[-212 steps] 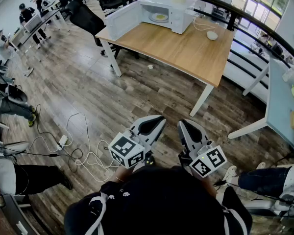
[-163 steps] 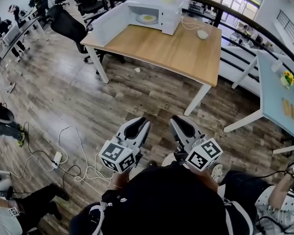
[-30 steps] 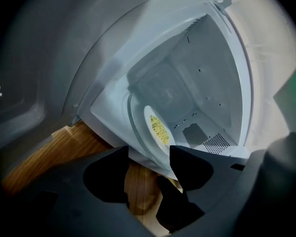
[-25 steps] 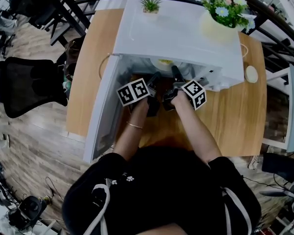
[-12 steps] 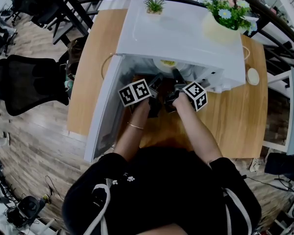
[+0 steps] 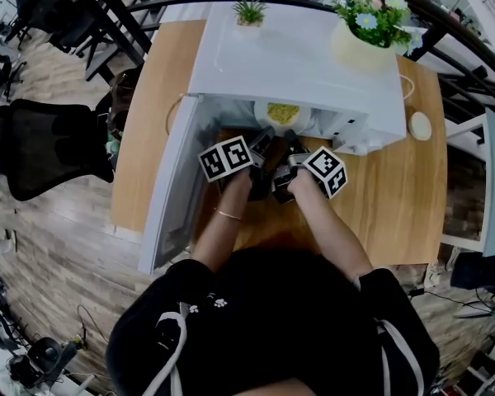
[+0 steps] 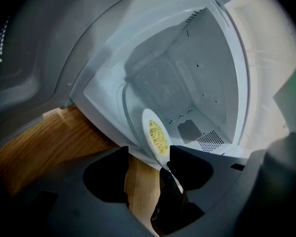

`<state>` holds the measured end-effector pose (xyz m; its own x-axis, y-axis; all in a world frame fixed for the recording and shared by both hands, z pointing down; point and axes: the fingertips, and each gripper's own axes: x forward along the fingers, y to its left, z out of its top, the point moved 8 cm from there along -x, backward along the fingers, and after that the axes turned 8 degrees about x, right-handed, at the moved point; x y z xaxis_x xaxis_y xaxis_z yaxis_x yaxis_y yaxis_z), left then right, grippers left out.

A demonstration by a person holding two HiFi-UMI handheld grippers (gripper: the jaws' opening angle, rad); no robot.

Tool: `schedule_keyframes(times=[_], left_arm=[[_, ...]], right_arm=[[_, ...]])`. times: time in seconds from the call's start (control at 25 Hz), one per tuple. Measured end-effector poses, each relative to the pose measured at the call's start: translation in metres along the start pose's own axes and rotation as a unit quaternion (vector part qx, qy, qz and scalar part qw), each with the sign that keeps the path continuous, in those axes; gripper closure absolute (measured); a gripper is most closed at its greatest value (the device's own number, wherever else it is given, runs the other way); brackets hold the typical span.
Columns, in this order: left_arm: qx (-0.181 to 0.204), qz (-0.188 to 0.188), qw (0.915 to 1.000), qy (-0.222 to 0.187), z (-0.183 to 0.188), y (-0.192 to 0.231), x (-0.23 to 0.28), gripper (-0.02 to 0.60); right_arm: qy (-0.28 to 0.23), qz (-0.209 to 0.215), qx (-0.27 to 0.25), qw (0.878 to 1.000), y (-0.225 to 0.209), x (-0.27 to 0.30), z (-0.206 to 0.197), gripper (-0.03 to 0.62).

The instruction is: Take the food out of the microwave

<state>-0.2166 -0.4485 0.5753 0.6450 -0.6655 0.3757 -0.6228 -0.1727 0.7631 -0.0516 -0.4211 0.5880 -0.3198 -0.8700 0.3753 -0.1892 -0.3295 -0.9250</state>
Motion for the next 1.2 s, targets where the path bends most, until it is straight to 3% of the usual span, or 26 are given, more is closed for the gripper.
schedule_keyframes(times=[0.16, 0.64, 0.68, 0.72, 0.76, 0.8, 1.2], left_arm=[[-0.008, -0.009, 0.9999, 0.001, -0.005, -0.001, 0.001, 0.342], [-0.026, -0.032, 0.9992, 0.003, -0.014, 0.000, 0.005, 0.344], [-0.024, -0.033, 0.9992, 0.000, -0.013, -0.002, 0.005, 0.350], [-0.023, -0.033, 0.9992, -0.007, -0.013, -0.003, 0.003, 0.394], [-0.023, -0.034, 0.9991, -0.014, -0.013, -0.005, 0.002, 0.493], [-0.024, -0.035, 0.9989, -0.020, -0.013, -0.007, 0.000, 0.512], [-0.032, -0.048, 0.9973, -0.046, -0.022, -0.023, -0.020, 0.529]], right_arm=[[0.000, 0.010, 0.005, 1.000, 0.003, -0.007, 0.002, 0.563], [0.024, 0.028, 0.043, 0.998, -0.001, -0.028, 0.003, 0.579], [0.024, 0.029, 0.046, 0.998, -0.001, -0.029, 0.004, 0.579], [0.025, 0.029, 0.047, 0.998, -0.002, -0.031, 0.004, 0.579], [0.025, 0.030, 0.047, 0.998, -0.002, -0.032, 0.005, 0.579], [0.025, 0.030, 0.047, 0.998, -0.002, -0.034, 0.005, 0.577], [0.042, 0.055, 0.054, 0.996, -0.002, -0.052, 0.003, 0.573]])
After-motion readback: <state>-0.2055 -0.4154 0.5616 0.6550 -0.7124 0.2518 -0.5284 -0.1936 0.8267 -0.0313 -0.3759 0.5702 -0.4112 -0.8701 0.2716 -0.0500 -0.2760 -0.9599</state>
